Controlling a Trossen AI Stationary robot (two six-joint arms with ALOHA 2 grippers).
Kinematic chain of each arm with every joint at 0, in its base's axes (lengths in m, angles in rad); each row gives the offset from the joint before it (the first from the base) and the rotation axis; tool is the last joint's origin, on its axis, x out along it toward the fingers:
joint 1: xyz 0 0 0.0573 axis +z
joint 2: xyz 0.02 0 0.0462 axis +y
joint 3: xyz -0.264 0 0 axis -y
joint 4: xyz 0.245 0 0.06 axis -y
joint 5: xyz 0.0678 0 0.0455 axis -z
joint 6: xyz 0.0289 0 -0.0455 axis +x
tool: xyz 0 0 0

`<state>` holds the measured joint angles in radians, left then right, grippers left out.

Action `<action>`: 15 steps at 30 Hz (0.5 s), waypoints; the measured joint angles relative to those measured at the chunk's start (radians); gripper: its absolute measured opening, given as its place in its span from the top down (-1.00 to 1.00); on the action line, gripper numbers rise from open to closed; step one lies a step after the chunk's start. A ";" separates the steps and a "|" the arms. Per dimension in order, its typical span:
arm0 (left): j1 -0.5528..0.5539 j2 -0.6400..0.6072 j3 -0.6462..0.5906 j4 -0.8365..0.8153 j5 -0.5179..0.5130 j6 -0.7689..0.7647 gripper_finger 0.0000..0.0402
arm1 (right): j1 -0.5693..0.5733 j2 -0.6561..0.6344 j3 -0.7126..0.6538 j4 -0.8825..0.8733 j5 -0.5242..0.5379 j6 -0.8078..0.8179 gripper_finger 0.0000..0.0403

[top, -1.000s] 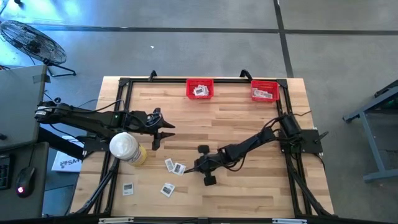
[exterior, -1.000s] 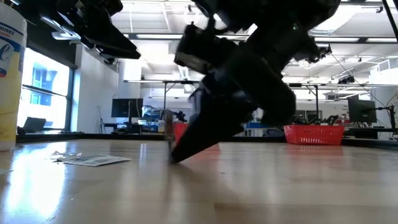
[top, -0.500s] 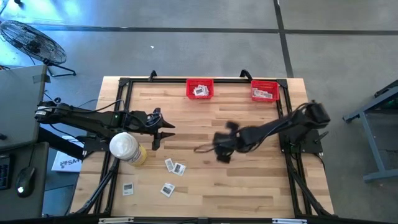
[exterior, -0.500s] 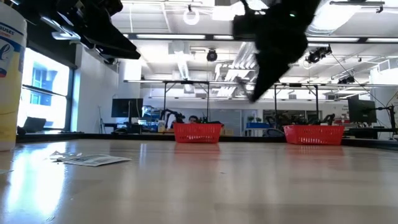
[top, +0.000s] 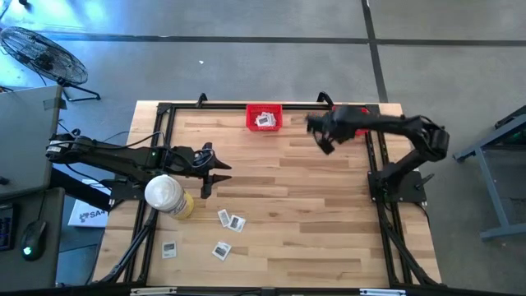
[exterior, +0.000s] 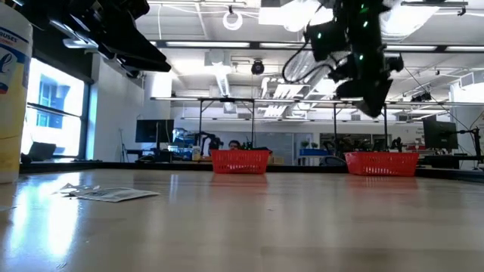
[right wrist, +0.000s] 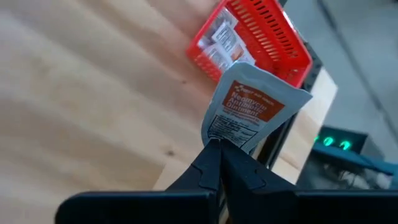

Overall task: Pick & Place First Aid Supplies
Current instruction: Put the ointment pack into the right red bin

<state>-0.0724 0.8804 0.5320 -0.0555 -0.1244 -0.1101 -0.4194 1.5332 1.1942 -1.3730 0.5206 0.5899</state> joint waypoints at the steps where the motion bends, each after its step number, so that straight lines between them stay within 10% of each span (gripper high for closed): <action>1: 0.000 0.000 0.000 0.000 0.000 0.000 0.26 | -0.056 0.010 0.000 0.026 -0.008 -0.042 1.00; 15: 0.000 0.000 0.000 0.000 0.001 0.000 0.26 | -0.453 0.184 0.001 0.283 -0.183 -0.248 0.95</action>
<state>-0.0727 0.8806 0.5320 -0.0555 -0.1238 -0.1101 -0.8723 1.7177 1.1950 -1.0896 0.3375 0.3424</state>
